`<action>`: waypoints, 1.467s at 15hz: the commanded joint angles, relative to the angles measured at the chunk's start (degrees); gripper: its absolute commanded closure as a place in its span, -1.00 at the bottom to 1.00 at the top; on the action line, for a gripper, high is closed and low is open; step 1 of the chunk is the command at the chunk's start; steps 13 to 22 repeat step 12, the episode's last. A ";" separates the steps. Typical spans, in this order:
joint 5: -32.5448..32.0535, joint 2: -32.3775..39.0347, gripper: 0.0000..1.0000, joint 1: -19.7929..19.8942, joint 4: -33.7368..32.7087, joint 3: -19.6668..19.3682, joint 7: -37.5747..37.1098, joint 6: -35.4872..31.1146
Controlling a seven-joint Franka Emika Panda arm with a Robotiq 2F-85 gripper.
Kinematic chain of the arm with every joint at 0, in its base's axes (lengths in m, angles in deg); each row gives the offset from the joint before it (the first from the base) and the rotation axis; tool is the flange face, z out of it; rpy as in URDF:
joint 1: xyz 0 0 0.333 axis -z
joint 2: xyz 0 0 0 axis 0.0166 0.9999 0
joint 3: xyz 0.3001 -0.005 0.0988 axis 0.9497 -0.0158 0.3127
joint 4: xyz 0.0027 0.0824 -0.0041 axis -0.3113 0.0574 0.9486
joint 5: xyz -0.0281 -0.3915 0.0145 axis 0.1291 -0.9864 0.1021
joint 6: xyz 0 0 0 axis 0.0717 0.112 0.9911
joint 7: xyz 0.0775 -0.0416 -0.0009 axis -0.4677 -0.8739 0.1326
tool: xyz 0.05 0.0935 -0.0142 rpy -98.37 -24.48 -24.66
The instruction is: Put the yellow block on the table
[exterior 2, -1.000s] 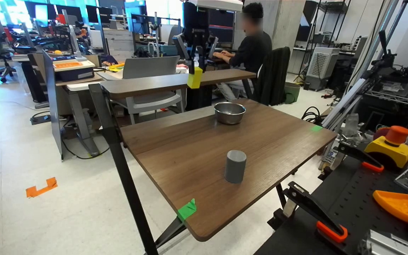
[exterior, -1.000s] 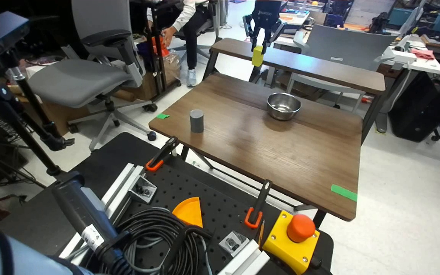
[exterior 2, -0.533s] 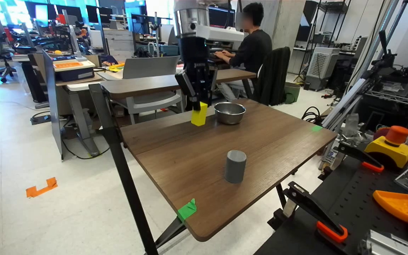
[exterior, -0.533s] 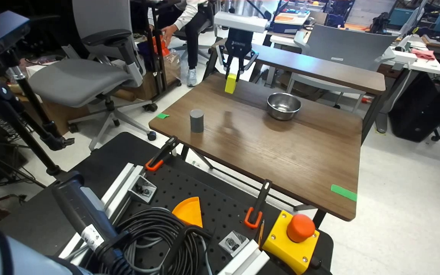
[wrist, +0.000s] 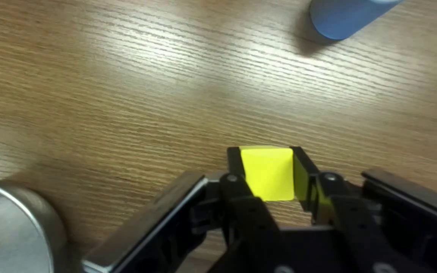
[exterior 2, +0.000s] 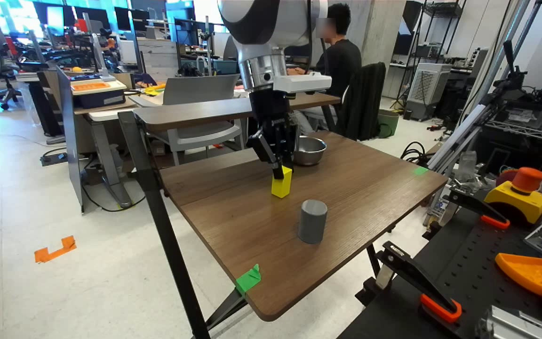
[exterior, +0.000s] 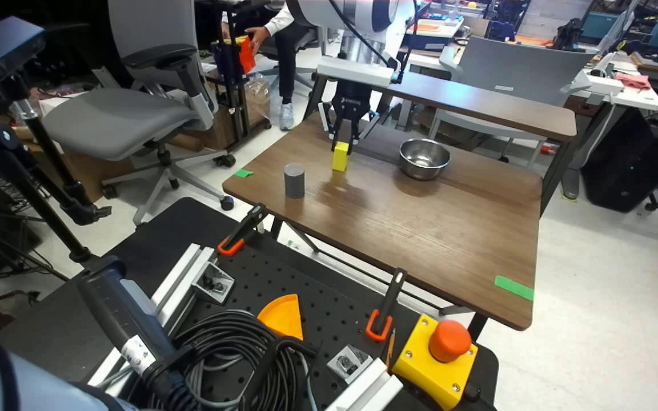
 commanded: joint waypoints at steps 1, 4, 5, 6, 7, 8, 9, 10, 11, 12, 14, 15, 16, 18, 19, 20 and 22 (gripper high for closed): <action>-1.56 -0.11 -0.21 0.23 0.84 0.38 -0.42 -0.79; -0.57 -3.28 -0.61 1.13 4.22 1.33 1.10 -0.46; -0.41 -4.61 -0.78 1.44 5.67 1.62 1.81 -0.71; -0.14 -6.41 -0.90 1.78 7.70 1.81 2.16 -1.12; -0.72 -1.53 -1.00 0.82 2.08 1.11 0.23 0.17; -0.71 -2.18 -0.70 0.86 2.60 1.14 0.26 0.20; -0.70 -2.17 -0.87 0.86 2.55 1.14 0.24 0.21; -0.71 -1.97 -0.99 0.85 2.47 1.14 0.23 0.21; -0.71 -1.82 -1.00 0.85 2.48 1.14 0.22 0.22; -0.71 -1.69 -1.00 0.85 2.46 1.14 0.22 0.22; -0.71 -1.69 -1.00 0.85 2.46 1.14 0.22 0.22; -0.71 -1.69 -1.00 0.85 2.46 1.14 0.22 0.22; -0.71 -1.69 -1.00 0.85 2.46 1.14 0.22 0.22; -0.71 -1.69 -1.00 0.85 2.46 1.14 0.22 0.22; -0.71 -1.69 -1.00 0.85 2.46 1.14 0.22 0.22; -0.71 -1.69 -1.00 0.85 2.46 1.14 0.22 0.22; -0.71 -1.69 -1.00 0.85 2.46 1.14 0.22 0.22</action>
